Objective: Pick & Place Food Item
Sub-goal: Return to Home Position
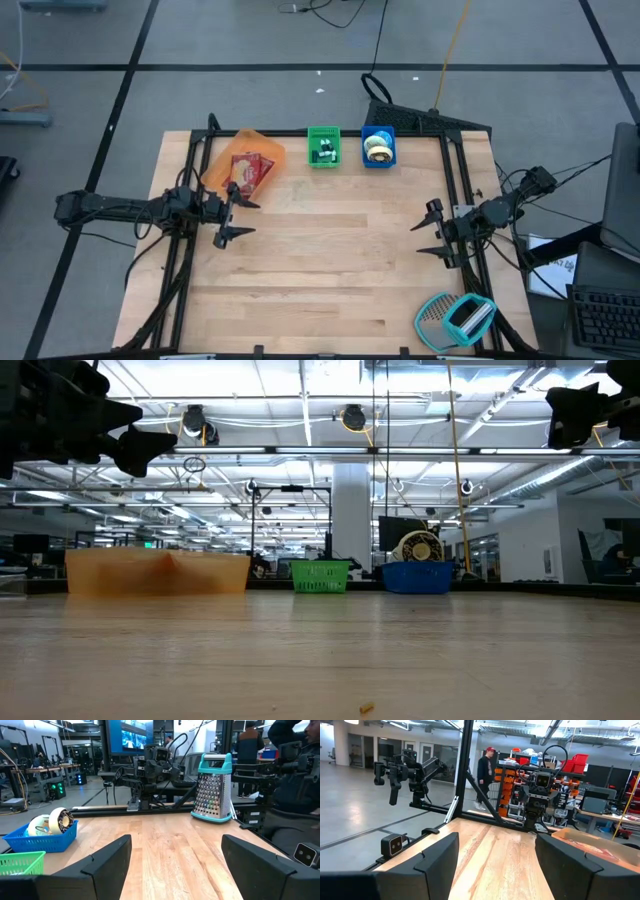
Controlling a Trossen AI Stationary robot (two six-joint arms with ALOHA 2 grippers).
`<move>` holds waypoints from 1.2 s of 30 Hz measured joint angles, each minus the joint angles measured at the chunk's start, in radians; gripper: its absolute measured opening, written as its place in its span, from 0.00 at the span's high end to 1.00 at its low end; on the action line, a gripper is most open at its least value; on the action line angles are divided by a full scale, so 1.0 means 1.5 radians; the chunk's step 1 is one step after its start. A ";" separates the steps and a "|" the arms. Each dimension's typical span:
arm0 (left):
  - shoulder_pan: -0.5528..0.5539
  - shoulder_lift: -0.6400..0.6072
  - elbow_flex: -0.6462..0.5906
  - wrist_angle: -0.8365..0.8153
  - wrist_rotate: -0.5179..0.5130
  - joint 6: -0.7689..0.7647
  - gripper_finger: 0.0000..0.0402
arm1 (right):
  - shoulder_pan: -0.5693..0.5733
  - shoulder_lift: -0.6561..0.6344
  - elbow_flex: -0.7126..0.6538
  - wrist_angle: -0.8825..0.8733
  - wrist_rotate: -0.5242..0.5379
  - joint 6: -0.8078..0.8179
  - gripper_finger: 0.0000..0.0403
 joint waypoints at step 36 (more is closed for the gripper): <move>0.000 0.000 0.000 0.000 0.000 0.000 0.24 | 0.000 0.000 0.000 0.000 0.000 0.000 0.37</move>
